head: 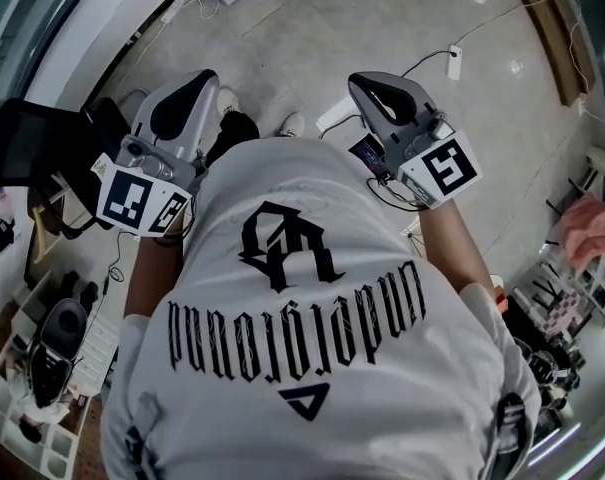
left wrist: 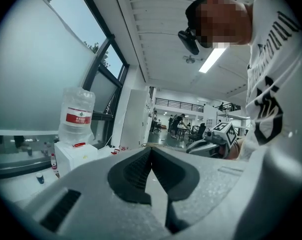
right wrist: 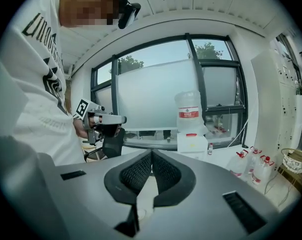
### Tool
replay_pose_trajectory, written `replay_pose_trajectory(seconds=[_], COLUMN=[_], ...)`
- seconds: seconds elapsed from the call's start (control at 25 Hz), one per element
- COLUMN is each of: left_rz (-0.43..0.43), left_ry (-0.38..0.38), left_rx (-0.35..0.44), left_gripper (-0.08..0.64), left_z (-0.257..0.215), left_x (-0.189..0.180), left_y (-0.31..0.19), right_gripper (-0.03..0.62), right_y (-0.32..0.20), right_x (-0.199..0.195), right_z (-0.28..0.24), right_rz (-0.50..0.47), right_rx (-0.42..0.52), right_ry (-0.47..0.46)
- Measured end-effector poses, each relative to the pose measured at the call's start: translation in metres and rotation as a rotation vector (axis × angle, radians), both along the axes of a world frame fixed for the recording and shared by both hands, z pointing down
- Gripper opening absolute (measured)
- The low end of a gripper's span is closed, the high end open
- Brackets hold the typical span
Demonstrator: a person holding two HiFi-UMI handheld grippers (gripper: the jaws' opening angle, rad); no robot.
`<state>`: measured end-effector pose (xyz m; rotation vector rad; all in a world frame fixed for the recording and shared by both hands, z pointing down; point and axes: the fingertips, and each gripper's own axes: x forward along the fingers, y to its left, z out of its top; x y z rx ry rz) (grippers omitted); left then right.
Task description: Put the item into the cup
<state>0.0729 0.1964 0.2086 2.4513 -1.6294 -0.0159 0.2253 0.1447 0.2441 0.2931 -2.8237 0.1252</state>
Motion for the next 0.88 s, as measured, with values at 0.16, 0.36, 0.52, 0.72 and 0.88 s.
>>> replay_pose_trajectory(seconds=[0.16,0.36,0.52,0.72,0.88], left_rz=[-0.018,-0.014,-0.006,0.014,0.020], left_ry=[0.014,0.019,0.029,0.033,0.030], left_rx=[-0.003,-0.003,-0.006,-0.006,-0.006], left_gripper=[0.015,0.015,0.015,0.015,0.015], left_z=[0.005,0.009,0.010,0.010,0.005], left_x=[0.005,0.009,0.018,0.024,0.025], left_y=[0.006,0.008,0.002,-0.003,-0.007], right_gripper=[0.015,0.015,0.015,0.015,0.015], right_y=[0.007,0.010,0.005,0.003,0.001], right_x=[0.003,0.002,0.009,0.012,0.014], right_z=[0.002,0.002,-0.002,-0.004,-0.009], right_rz=[-0.002,-0.003,0.001,0.011,0.015], right_rx=[-0.014,0.004,0.013,0.018,0.018], right_ry=[-0.012,-0.020,-0.021,-0.024,-0.028])
